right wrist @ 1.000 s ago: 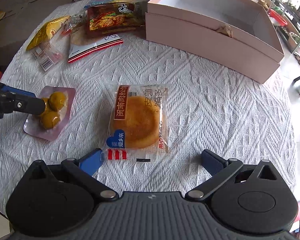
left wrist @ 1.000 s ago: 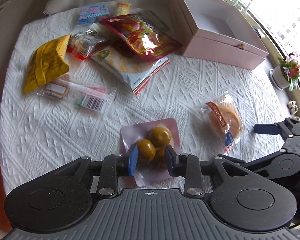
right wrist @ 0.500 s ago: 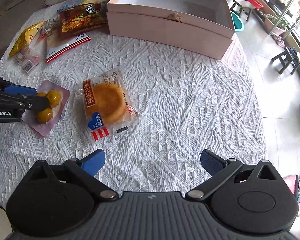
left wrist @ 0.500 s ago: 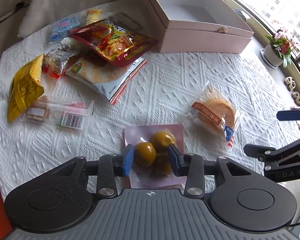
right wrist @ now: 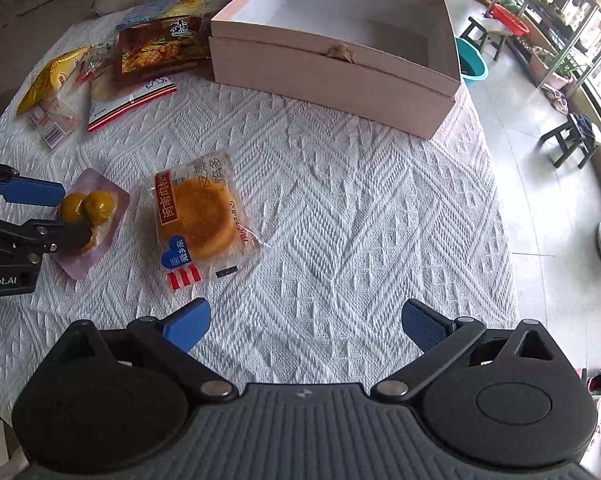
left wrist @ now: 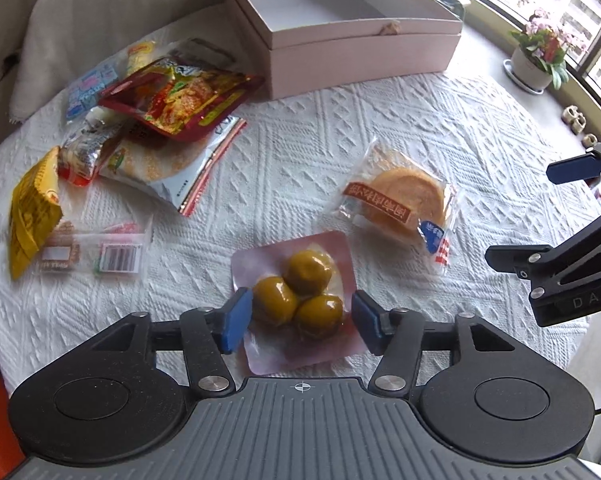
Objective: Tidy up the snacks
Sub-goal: 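Carry the candy tray into the pink box with the left tool while the right regrasps the mooncake, then lower the mooncake into the pink box and open the right tool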
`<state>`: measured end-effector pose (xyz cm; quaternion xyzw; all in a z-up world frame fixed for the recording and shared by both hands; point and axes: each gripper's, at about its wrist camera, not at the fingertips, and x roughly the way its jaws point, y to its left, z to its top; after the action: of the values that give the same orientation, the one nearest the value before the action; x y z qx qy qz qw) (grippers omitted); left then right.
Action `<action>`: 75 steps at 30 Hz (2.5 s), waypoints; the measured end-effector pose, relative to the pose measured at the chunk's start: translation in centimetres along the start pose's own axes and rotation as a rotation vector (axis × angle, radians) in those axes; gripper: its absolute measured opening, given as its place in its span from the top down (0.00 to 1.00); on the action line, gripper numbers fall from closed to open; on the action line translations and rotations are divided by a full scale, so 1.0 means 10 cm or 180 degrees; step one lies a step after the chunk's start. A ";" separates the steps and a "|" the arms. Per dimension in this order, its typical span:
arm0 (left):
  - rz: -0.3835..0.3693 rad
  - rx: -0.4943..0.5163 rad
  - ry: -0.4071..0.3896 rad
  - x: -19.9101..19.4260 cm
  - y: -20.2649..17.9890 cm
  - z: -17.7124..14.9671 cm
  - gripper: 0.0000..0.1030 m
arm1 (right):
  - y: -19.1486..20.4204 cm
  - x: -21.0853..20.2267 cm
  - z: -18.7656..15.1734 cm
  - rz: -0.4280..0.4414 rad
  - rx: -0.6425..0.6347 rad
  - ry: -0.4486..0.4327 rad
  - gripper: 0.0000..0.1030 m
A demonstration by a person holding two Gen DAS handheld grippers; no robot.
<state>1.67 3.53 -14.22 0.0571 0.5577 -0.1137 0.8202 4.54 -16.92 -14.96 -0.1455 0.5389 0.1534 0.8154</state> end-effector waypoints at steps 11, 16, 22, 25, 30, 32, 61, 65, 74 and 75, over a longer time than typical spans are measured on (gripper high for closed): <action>0.0071 -0.0253 -0.0032 0.05 0.08 0.05 0.41 | 0.01 -0.07 0.03 0.0112 -0.0063 -0.0109 0.01; 0.0010 -0.0439 0.0030 0.03 0.15 0.09 0.44 | 0.12 -0.06 0.27 0.0400 -0.0199 -0.0331 0.02; 0.0050 -0.0666 0.0168 -0.03 0.36 -0.03 0.45 | 0.39 0.26 0.41 0.0655 -0.0670 -0.0151 0.12; 0.0027 -0.0682 0.0193 -0.06 0.37 -0.07 0.45 | 0.45 0.26 0.41 0.0590 -0.0828 -0.0184 0.40; -0.0096 -0.0661 0.0185 -0.18 0.24 0.03 0.45 | 0.28 -0.02 0.36 0.0504 -0.0717 -0.0138 0.47; -0.0167 -0.0648 0.0101 -0.28 0.16 0.16 0.45 | 0.13 -0.17 0.30 0.0510 -0.0571 -0.0128 0.47; -0.0159 -0.1699 -0.0503 -0.31 1.06 0.59 0.49 | -0.75 -0.40 1.84 -0.0087 0.0355 -0.1101 0.39; -0.0094 -0.1814 -0.0345 -0.29 1.22 0.32 0.49 | -0.61 -0.27 2.20 -0.0187 0.0249 -0.1006 0.28; 0.0238 -0.2053 -0.0543 -0.43 1.90 0.19 0.49 | 0.28 -0.07 1.50 0.0302 0.0102 -0.0433 0.27; 0.0306 -0.2116 -0.0549 -0.42 2.02 0.21 0.49 | 0.37 -0.06 1.44 0.0344 0.0113 -0.0382 0.27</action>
<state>7.12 23.15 -10.26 -0.1969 0.4895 0.1086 0.8425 14.88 -7.80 -9.26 -0.0923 0.4987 0.1961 0.8393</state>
